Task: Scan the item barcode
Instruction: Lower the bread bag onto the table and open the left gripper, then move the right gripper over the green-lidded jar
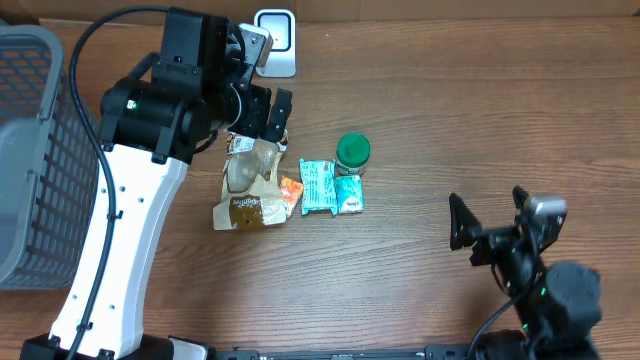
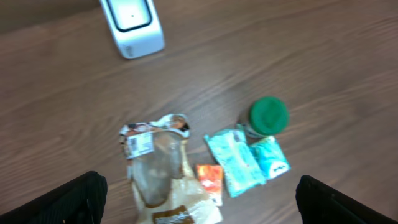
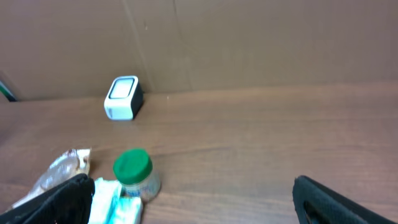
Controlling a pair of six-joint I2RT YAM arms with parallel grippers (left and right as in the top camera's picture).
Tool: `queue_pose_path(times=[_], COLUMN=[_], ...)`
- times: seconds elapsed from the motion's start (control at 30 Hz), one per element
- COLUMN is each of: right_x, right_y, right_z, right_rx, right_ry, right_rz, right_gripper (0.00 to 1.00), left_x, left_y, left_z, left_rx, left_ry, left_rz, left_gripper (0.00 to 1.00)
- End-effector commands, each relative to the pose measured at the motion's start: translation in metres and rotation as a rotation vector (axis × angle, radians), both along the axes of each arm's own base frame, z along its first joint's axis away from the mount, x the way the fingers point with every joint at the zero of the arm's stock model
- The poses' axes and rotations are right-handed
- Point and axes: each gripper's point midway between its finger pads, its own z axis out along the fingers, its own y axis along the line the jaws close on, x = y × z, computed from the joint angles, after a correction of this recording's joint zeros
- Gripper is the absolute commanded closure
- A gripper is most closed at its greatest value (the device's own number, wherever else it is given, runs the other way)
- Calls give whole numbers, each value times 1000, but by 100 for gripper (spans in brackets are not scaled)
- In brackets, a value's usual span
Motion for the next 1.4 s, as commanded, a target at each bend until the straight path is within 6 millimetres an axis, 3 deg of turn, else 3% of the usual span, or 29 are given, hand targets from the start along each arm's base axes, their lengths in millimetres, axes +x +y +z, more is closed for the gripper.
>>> queue_pose_path(times=[0.0, 0.17, 0.43, 0.63, 0.73, 1.0, 1.2, 1.37], right_x=[14, 38, 72, 73, 72, 85, 103, 126], right_y=[1, 4, 11, 39, 54, 57, 60, 61], right_z=[30, 33, 6, -19, -17, -12, -21, -15], right_rx=[-10, -30, -44, 22, 65, 76, 97, 83], right_ry=[76, 255, 442, 553, 552, 526, 672, 799], right_rz=[-3, -2, 15, 160, 241, 250, 232, 215], right_gripper=[0, 0, 0, 0, 0, 0, 0, 0], left_x=[11, 13, 15, 17, 18, 18, 20, 24], left_y=[19, 27, 54, 78, 86, 90, 95, 106], left_z=[1, 1, -1, -3, -3, -3, -2, 0], left_rx=[107, 140, 192, 179, 179, 184, 207, 256], left_ry=[-44, -55, -43, -24, -23, -21, -30, -53], left_rz=[52, 80, 158, 219, 239, 251, 262, 220], left_gripper=[0, 1, 1, 0, 1, 0, 0, 0])
